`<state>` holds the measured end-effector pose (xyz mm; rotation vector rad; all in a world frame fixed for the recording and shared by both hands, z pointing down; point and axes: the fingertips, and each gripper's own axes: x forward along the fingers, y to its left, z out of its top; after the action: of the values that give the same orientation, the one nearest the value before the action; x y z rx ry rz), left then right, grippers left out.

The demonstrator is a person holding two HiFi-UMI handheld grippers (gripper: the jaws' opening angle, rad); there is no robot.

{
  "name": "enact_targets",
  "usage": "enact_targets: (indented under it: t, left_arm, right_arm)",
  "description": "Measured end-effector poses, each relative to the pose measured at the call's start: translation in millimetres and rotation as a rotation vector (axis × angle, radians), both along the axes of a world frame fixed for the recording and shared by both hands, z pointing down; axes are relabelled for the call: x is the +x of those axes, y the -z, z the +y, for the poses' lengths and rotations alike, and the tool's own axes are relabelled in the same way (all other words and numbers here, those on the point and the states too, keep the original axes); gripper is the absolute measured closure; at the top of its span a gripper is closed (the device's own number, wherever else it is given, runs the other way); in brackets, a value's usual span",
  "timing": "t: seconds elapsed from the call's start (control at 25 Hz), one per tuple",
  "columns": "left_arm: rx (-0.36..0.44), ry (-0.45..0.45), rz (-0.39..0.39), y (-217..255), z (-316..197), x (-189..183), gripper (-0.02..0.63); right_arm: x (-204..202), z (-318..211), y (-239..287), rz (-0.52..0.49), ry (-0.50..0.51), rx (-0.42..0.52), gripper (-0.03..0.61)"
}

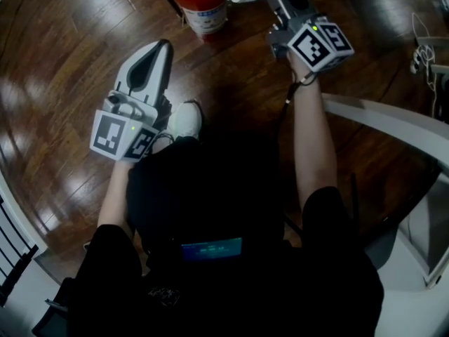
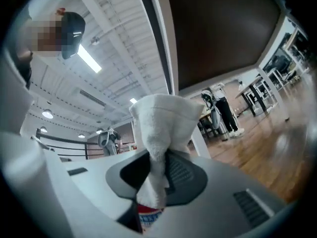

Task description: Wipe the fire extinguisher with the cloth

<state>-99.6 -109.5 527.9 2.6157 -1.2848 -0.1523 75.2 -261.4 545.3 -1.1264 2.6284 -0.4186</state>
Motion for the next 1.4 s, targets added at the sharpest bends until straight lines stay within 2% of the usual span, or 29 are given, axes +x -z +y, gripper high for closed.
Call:
enact_targets:
  t: [0.12,0.2,0.56,0.72,0.92,1.12,1.4]
  left_arm:
    - [-0.001,0.004,0.002,-1,-1,-2,0.615]
    - [-0.004,0.006,0.005,-1,-1,-2,0.615]
    - [-0.013,0.012,0.007,-2,-3,-6,0.615]
    - [-0.017,0.013,0.007,-6,-4,-8,0.615]
    - [-0.022,0.018,0.007,-7,-7,-10,0.615]
    - [-0.028,0.014,0.007,-9,-8,-10,0.615]
    - [-0.031,0.015,0.003,-8,-8,-13,0.615]
  right_arm:
    - [-3,0,33,-0.009,-0.014,0.070,0.483]
    - [-10,0,38,0.011,-0.014,0.090,0.484]
    - [-46,-14,-3,0.083,0.040,0.038,0.485]
    - [-44,-18,-20,0.086,0.033,0.006,0.485]
    - [-37,-26,-63,0.136,0.014,-0.081,0.485]
    - [-38,-25,-137,0.235,0.023,-0.206,0.485]
    - [-41,-21,-210,0.274,0.015,-0.355,0.485]
